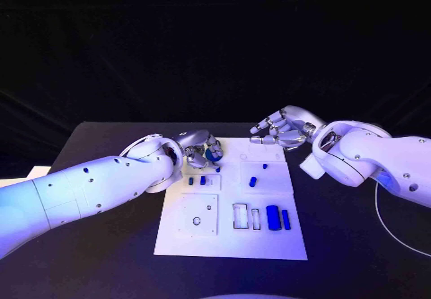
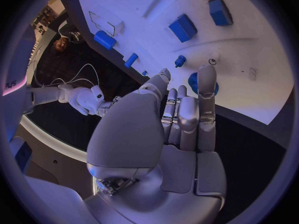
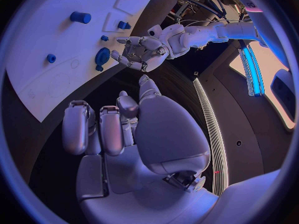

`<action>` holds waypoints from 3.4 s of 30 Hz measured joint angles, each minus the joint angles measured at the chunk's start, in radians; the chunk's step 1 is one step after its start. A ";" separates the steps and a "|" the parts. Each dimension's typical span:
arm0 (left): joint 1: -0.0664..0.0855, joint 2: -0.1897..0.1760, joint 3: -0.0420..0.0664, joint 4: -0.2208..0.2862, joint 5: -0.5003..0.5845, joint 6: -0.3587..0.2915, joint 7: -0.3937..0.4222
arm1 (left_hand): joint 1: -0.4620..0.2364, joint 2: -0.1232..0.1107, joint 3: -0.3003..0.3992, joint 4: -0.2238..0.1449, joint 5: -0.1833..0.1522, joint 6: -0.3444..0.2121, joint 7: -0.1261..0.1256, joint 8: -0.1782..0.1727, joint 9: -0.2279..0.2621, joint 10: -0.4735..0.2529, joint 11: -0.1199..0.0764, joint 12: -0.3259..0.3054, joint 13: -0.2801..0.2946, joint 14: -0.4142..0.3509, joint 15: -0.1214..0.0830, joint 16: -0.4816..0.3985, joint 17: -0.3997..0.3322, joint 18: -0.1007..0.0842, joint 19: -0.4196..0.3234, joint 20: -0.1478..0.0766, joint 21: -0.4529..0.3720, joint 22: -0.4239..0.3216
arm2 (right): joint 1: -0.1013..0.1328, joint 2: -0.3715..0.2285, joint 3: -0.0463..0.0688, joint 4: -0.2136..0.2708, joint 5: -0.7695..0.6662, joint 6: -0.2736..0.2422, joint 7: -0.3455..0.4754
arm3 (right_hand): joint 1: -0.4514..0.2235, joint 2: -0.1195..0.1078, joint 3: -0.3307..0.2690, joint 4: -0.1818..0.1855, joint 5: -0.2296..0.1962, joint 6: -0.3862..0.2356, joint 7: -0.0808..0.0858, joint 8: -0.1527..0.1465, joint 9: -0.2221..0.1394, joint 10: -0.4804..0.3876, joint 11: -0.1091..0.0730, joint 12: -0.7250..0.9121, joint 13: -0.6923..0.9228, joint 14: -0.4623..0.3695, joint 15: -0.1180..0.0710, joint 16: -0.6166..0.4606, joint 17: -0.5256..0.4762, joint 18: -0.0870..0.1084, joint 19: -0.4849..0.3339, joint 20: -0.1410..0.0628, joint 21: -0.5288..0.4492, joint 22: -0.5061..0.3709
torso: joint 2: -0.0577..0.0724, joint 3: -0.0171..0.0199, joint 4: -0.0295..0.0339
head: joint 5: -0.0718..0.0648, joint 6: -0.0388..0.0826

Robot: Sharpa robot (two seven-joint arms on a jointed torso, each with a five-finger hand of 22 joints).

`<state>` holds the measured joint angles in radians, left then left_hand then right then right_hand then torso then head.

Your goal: Assemble the parts on the task board

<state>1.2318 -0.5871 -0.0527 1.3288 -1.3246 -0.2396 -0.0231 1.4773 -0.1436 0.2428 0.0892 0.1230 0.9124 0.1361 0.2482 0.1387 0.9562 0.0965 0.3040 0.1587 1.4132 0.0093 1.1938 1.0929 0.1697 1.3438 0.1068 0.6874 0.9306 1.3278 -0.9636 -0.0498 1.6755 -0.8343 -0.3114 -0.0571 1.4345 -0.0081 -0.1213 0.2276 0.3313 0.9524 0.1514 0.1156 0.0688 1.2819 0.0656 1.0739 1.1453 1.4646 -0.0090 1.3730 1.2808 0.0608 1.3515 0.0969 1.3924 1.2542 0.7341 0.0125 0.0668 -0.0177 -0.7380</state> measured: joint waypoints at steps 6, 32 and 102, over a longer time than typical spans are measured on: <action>-0.002 0.026 -0.001 -0.011 -0.084 0.013 -0.010 | -0.007 -0.004 0.017 0.002 0.000 0.035 -0.006 -0.024 -0.015 0.027 -0.006 -0.011 -0.033 0.047 -0.005 0.103 0.095 -0.031 0.063 -0.005 0.166 0.122 | 0.000 0.001 0.000 0.000 0.000 0.000 0.000 | 0.004 0.004 -0.003 -0.003 0.000 0.000 0.000 0.000 0.000 0.000 0.000 0.000 0.000 0.000 0.000 0.000 0.000 0.000 0.000 0.000 0.000 0.000 | 0.000 0.0004 0.0000 | -0.001 0.000; -0.005 0.085 -0.001 -0.062 -0.212 0.130 -0.101 | -0.020 -0.004 0.095 -0.002 0.000 0.111 -0.008 -0.063 -0.033 0.131 -0.024 -0.058 -0.084 0.054 -0.014 0.144 0.105 -0.060 0.116 -0.023 0.363 0.273 | 0.000 0.005 0.000 -0.001 0.000 0.000 0.000 | 0.004 0.004 -0.003 -0.003 0.000 0.000 0.000 0.000 0.000 0.000 0.000 0.000 0.000 0.000 0.000 0.000 0.000 0.000 0.000 0.000 0.000 0.000 | -0.001 0.0004 0.0001 | -0.002 -0.006; -0.024 -0.061 0.052 0.024 -0.117 0.137 -0.136 | -0.037 -0.003 0.265 -0.106 -0.009 0.225 -0.015 -0.096 -0.035 0.286 -0.047 -0.122 -0.062 0.054 -0.041 0.148 0.053 -0.087 0.123 -0.037 0.544 0.377 | -0.001 0.010 0.000 -0.004 0.000 0.003 0.002 | 0.004 0.004 -0.003 -0.003 0.004 0.000 0.000 0.000 0.000 0.000 0.000 0.000 0.001 0.000 0.000 0.000 0.000 0.000 0.000 0.000 0.000 0.000 | -0.004 0.0011 0.0050 | 0.003 -0.005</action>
<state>1.2074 -0.6477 -0.0004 1.3525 -1.4419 -0.1024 -0.1596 1.4400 -0.1464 0.5081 -0.0169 0.1143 1.1374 0.1209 0.1519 0.1041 1.2417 0.0499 0.1820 0.0969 1.4674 -0.0321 1.3418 1.1460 0.0830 1.4667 0.0697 1.2315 1.3076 1.3272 -0.9536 -0.0499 1.6711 -0.8338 -0.3082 -0.0554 1.4384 -0.0041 -0.1240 0.2249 0.3351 0.9524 0.1514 0.1156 0.0688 1.2819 0.0656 1.0739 1.1466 1.4646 -0.0090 1.3730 1.2805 0.0609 1.3515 0.0969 1.3924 1.2543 0.7297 0.0135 0.0718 -0.0144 -0.7433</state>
